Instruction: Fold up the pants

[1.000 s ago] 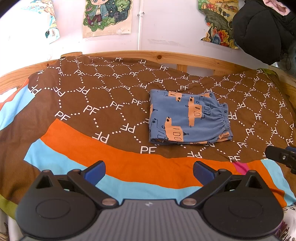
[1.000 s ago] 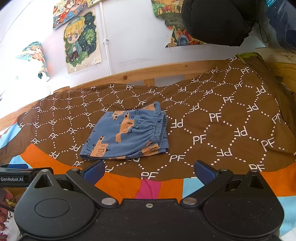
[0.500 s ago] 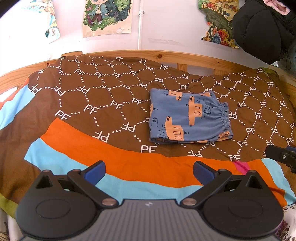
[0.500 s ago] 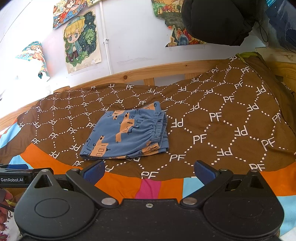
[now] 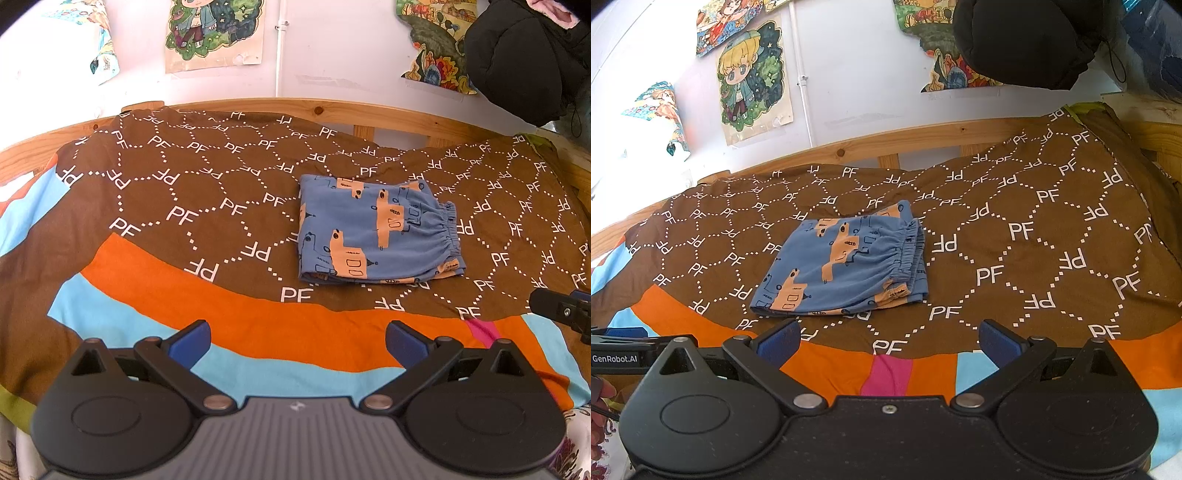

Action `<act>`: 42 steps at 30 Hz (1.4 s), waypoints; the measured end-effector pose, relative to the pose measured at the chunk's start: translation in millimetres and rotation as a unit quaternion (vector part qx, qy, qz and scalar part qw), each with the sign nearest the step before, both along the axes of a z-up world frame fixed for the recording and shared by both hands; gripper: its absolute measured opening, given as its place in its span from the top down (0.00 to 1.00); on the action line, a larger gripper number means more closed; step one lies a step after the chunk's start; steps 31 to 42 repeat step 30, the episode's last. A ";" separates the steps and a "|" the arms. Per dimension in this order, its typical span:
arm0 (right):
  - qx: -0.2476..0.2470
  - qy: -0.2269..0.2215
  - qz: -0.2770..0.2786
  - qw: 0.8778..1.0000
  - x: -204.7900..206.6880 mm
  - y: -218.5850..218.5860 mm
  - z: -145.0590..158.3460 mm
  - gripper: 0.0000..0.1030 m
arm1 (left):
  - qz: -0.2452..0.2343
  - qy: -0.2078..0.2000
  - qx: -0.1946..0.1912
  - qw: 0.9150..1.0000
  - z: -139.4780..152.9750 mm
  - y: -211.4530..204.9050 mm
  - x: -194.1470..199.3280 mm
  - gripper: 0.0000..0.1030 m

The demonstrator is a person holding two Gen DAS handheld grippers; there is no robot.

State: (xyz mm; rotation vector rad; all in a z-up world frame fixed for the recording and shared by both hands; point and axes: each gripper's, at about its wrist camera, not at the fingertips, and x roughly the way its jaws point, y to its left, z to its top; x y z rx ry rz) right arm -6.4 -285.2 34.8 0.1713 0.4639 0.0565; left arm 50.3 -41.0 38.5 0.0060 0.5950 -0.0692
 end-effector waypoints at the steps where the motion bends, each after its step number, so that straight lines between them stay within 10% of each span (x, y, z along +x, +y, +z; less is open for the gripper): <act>1: 0.000 0.000 0.000 1.000 -0.1 0.0 0.0 0.01 | 0.000 0.000 0.000 1.000 -0.2 0.1 -0.4 0.00; 42: -0.001 0.002 -0.001 1.000 0.1 1.9 -1.1 0.01 | 0.013 0.010 0.045 0.999 1.7 -0.9 1.6 0.00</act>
